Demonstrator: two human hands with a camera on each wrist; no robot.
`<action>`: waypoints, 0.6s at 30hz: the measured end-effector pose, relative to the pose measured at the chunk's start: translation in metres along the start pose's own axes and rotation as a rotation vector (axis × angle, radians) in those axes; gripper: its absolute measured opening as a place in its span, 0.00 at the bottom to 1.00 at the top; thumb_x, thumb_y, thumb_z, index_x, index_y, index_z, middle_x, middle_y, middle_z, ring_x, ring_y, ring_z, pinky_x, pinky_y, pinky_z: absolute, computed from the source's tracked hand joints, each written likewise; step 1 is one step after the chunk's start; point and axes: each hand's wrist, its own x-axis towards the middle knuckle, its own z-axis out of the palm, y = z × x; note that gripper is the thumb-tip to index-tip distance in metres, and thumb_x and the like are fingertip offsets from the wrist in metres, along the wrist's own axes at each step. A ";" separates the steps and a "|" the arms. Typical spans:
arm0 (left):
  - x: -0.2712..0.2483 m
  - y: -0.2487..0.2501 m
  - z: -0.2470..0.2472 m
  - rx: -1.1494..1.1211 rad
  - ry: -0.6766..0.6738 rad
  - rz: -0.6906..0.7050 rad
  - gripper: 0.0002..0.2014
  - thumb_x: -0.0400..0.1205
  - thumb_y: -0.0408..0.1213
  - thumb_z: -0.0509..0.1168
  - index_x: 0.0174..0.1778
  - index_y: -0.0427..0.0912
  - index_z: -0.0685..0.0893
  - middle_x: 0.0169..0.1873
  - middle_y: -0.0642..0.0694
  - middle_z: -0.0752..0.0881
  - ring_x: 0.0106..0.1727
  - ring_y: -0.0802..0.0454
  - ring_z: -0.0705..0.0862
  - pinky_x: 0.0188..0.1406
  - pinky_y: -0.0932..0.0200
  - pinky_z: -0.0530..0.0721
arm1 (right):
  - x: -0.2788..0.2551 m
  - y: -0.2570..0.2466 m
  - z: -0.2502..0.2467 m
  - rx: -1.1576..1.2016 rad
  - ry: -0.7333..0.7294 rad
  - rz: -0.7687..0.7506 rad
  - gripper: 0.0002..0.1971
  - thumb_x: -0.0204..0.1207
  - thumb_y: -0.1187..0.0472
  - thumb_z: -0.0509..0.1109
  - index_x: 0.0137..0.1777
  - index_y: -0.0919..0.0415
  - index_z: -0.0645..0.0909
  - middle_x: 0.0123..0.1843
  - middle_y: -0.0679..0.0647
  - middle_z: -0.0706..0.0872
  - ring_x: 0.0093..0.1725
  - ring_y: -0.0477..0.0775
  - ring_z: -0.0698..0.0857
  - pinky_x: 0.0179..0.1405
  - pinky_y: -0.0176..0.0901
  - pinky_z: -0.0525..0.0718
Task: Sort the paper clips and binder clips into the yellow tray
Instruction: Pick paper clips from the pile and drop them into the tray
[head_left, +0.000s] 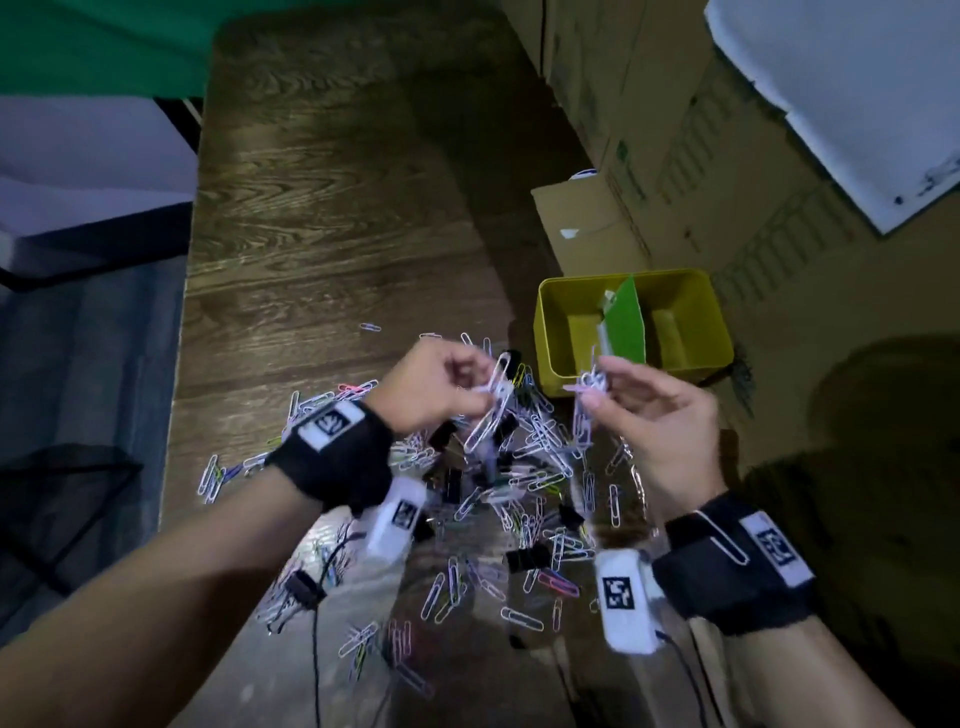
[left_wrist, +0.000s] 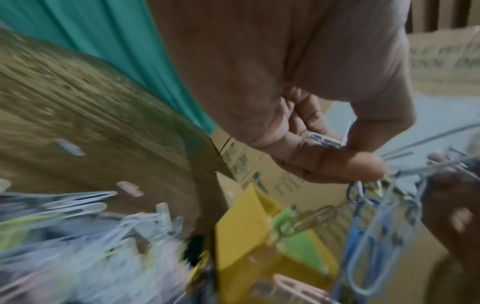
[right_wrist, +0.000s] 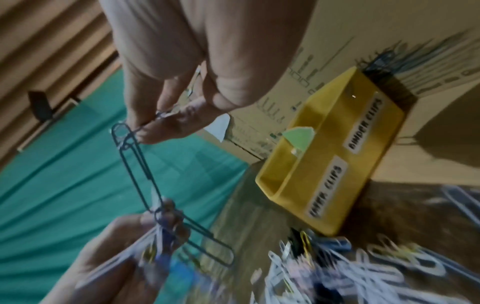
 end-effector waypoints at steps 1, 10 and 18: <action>0.017 0.012 0.000 -0.046 0.010 0.040 0.13 0.70 0.18 0.71 0.33 0.42 0.83 0.27 0.47 0.82 0.28 0.54 0.78 0.32 0.61 0.81 | 0.007 -0.007 -0.002 0.029 0.015 -0.030 0.17 0.57 0.69 0.78 0.46 0.53 0.90 0.41 0.47 0.92 0.41 0.44 0.89 0.44 0.36 0.88; 0.140 0.044 0.039 -0.033 0.097 0.070 0.07 0.71 0.21 0.72 0.34 0.34 0.81 0.27 0.42 0.81 0.24 0.58 0.79 0.25 0.64 0.80 | 0.081 -0.030 -0.012 0.115 0.113 -0.116 0.20 0.54 0.59 0.81 0.49 0.55 0.86 0.39 0.46 0.92 0.41 0.43 0.89 0.41 0.35 0.87; 0.143 0.010 0.061 0.722 -0.062 -0.003 0.09 0.77 0.32 0.66 0.51 0.36 0.84 0.46 0.38 0.85 0.51 0.40 0.84 0.44 0.62 0.75 | 0.121 0.004 -0.021 -0.218 0.226 0.024 0.19 0.68 0.74 0.76 0.60 0.68 0.82 0.41 0.53 0.86 0.36 0.41 0.86 0.36 0.34 0.87</action>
